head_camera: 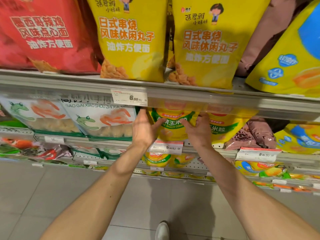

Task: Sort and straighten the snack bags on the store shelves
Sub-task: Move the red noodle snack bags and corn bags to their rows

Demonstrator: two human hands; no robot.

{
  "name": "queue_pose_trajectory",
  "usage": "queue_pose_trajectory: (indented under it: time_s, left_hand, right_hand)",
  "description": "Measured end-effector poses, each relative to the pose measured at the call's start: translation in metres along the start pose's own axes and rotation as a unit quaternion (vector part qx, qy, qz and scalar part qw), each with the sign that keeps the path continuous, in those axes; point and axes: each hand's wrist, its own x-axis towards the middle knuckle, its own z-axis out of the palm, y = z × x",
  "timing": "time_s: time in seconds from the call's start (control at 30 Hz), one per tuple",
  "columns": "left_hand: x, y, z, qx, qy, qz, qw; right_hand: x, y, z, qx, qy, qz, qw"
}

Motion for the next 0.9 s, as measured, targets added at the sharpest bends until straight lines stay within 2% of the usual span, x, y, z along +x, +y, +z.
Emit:
queue_pose_trajectory:
  time_s: [0.23,0.37,0.53,0.7,0.9]
  left_hand:
    - [-0.009,-0.011,0.006,-0.014,-0.031,-0.019,0.999]
    - [-0.024,-0.017,0.004,-0.044,-0.028,0.010,0.999]
    - [-0.035,-0.022,0.003,-0.025,-0.046,-0.003,0.999]
    - [-0.031,-0.016,-0.002,-0.035,-0.047,-0.024,0.998]
    - [-0.049,-0.007,-0.010,-0.024,-0.045,-0.028,0.998]
  right_hand:
    - [-0.012,0.012,0.006,-0.070,-0.021,-0.017,0.997]
    - [-0.017,0.027,0.002,-0.081,-0.032,-0.022,0.996]
    - [-0.024,0.027,-0.009,-0.077,-0.023,0.003,0.997]
    - [-0.026,0.027,-0.013,-0.065,-0.055,0.000,0.996]
    - [-0.033,0.029,-0.026,-0.079,-0.055,-0.032,0.995]
